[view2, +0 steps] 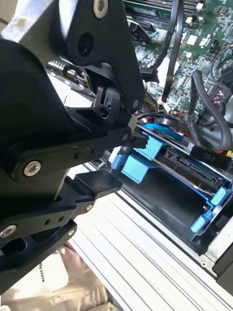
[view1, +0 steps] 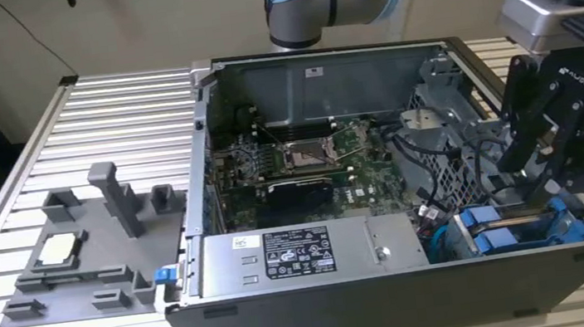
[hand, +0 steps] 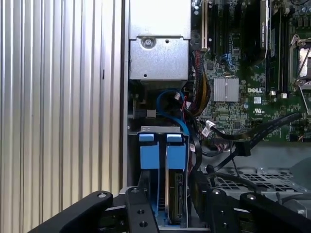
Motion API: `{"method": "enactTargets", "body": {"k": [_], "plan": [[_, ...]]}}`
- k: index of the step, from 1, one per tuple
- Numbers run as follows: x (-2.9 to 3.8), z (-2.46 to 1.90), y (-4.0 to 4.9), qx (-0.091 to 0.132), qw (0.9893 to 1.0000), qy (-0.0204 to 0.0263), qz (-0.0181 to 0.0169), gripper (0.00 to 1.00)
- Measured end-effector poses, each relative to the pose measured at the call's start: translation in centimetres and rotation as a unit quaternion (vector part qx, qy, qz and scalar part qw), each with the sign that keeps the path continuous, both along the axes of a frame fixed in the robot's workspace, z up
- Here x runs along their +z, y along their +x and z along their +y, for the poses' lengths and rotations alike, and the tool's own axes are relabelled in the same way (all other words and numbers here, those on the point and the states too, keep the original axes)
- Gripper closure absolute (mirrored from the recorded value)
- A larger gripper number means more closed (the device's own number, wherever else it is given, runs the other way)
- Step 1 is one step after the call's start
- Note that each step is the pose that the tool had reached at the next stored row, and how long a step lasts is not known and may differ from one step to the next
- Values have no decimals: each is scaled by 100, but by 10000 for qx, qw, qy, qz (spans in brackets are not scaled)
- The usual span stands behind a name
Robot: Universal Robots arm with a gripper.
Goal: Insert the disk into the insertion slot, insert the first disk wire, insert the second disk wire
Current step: 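Insert the disk into the insertion slot, then insert the first disk wire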
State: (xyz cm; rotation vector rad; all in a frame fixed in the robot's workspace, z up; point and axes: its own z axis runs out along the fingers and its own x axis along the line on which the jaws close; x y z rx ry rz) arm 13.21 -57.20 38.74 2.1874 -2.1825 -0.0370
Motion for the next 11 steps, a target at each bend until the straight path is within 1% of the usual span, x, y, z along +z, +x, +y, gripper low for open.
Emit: {"method": "enactTargets", "body": {"k": [1,2,3,5,7,8,9,11], "plan": [[0,5,0,0,10000,0,-28,53],[0,6,-1,1,10000,2,-83,53],[1,6,-2,2,9999,13,-165,53],[-1,7,-6,2,9994,62,-341,53],[0,10,-10,2,9987,133,-500,53],[0,12,-12,2,9983,172,-557,53],[1,13,-14,1,9978,223,-617,53],[1,14,-17,-1,9969,334,-718,53]]}}
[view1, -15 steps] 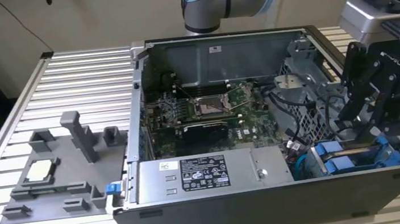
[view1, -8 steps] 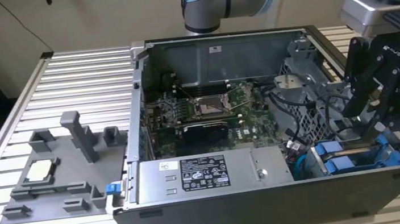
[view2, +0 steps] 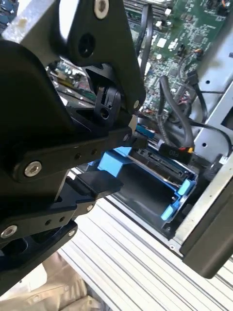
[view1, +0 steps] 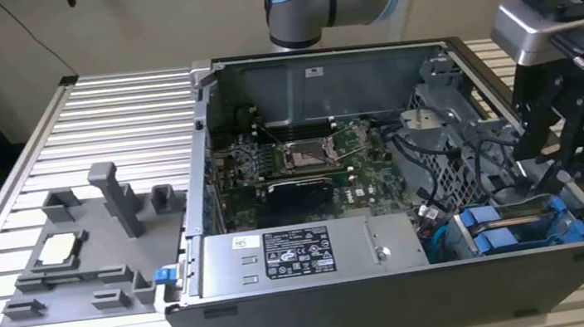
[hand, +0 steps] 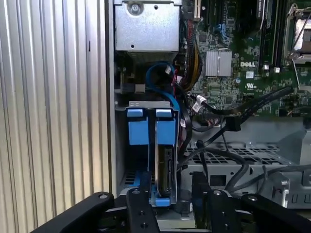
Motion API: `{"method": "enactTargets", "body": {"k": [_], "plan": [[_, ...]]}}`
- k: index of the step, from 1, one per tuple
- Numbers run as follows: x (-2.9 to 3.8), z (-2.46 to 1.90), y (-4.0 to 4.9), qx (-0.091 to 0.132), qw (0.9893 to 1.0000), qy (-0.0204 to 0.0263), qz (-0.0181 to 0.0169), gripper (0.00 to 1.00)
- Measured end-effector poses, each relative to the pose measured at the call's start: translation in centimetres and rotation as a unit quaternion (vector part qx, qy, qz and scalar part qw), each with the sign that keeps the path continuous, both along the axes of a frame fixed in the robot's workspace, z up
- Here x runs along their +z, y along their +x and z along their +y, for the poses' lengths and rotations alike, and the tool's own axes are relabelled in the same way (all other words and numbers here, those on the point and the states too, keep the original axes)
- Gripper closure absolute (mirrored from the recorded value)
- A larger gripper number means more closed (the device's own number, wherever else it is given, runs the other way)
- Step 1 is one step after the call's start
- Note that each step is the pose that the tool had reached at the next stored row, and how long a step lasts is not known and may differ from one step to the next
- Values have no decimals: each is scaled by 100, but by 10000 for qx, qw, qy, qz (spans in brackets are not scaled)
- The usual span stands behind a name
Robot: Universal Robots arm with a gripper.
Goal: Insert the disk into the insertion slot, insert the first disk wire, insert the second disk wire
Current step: 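Insert the first disk wire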
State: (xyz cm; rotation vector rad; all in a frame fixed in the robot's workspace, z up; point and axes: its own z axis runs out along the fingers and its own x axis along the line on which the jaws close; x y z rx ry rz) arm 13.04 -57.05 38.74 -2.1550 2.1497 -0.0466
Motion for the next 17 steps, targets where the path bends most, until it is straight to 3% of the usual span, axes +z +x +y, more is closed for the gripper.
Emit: {"method": "enactTargets", "body": {"k": [3,4,5,17], "plan": [[0,1,-3,6,9997,184,-136,53],[0,1,-3,11,9995,262,-166,53],[-1,1,0,30,9994,293,-174,53],[0,1,189,339,9988,313,-158,53]]}}
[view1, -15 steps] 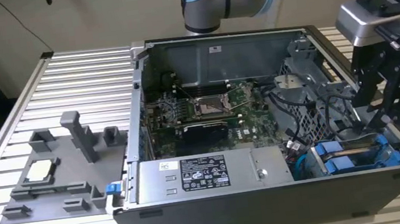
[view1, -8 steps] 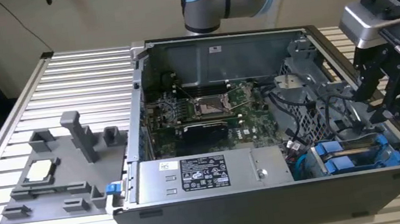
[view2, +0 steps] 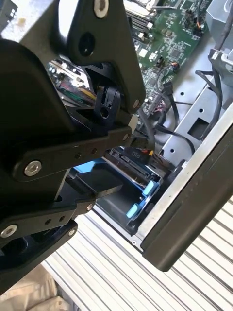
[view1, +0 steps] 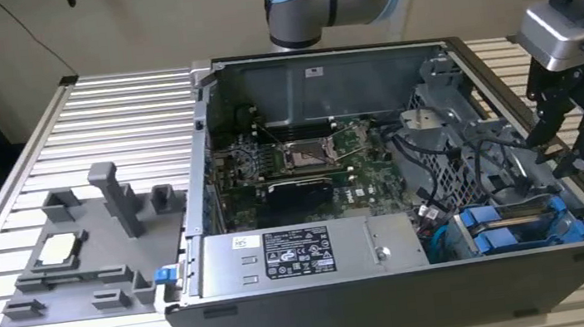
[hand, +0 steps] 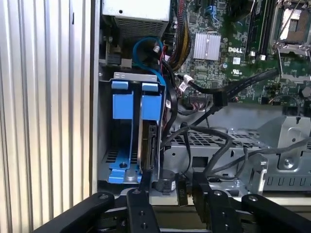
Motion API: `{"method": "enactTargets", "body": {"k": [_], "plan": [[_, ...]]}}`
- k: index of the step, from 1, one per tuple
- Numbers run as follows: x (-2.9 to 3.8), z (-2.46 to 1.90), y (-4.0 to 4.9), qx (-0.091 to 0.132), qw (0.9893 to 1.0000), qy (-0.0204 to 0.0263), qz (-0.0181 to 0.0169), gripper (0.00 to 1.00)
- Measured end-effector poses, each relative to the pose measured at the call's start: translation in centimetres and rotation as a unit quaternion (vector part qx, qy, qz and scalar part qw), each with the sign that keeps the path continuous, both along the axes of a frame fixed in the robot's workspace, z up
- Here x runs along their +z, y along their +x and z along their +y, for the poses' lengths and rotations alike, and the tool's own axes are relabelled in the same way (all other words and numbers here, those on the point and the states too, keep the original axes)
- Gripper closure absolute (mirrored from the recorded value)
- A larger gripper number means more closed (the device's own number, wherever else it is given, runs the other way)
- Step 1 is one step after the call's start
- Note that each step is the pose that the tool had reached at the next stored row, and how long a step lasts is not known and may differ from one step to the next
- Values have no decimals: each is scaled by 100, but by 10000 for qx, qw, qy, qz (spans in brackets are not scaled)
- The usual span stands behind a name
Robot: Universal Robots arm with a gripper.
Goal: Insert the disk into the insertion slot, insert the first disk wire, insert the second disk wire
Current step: 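Insert the first disk wire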
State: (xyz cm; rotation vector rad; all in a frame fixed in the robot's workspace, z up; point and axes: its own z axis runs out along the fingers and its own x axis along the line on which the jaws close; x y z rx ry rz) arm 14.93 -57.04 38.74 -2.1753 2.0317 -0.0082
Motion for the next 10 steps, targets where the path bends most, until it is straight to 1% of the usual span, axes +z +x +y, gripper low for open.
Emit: {"method": "enactTargets", "body": {"k": [5,10], "plan": [[-1,1,48,86,10000,1,0,53],[-1,0,50,90,10000,0,0,53]]}}
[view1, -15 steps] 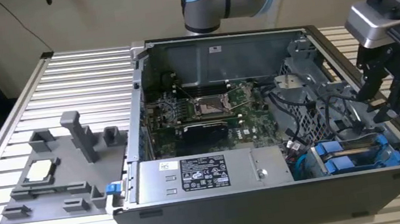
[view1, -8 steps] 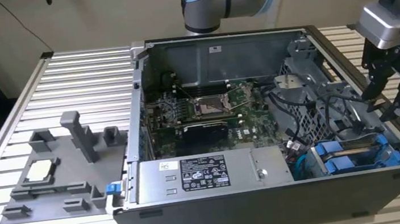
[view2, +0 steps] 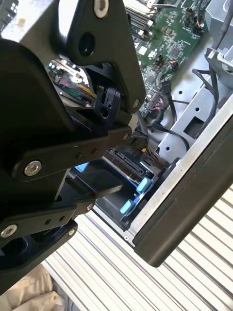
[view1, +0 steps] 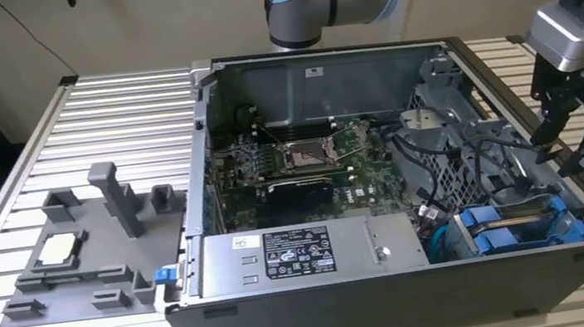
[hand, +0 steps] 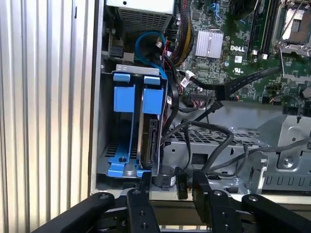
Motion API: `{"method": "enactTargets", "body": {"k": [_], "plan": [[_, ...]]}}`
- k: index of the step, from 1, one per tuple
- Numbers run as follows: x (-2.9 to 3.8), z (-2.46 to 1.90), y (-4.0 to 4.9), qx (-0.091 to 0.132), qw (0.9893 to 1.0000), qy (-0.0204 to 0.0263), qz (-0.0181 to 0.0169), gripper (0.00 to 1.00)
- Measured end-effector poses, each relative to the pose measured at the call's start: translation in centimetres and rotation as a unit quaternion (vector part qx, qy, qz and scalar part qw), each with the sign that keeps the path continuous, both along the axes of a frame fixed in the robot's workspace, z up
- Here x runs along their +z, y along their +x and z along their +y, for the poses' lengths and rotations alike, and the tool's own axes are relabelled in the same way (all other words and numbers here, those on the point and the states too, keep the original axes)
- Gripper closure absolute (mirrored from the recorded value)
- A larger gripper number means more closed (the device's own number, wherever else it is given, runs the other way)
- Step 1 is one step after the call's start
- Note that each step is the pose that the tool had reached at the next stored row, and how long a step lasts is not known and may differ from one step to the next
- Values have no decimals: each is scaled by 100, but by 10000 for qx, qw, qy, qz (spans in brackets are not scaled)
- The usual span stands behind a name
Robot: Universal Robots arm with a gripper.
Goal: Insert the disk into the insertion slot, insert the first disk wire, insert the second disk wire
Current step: 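Insert the first disk wire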
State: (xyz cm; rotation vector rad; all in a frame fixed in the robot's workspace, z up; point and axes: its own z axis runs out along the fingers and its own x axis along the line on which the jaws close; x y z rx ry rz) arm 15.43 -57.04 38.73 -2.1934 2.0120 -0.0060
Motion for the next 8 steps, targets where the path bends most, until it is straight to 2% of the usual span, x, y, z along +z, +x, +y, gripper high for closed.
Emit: {"method": "enactTargets", "body": {"k": [3,4,5,8], "plan": [[0,0,1,1,10000,0,0,53],[-5,0,14,1,10000,-8,51,53],[-12,1,28,1,9999,-28,158,53],[-13,1,32,0,9999,-28,165,53]]}}
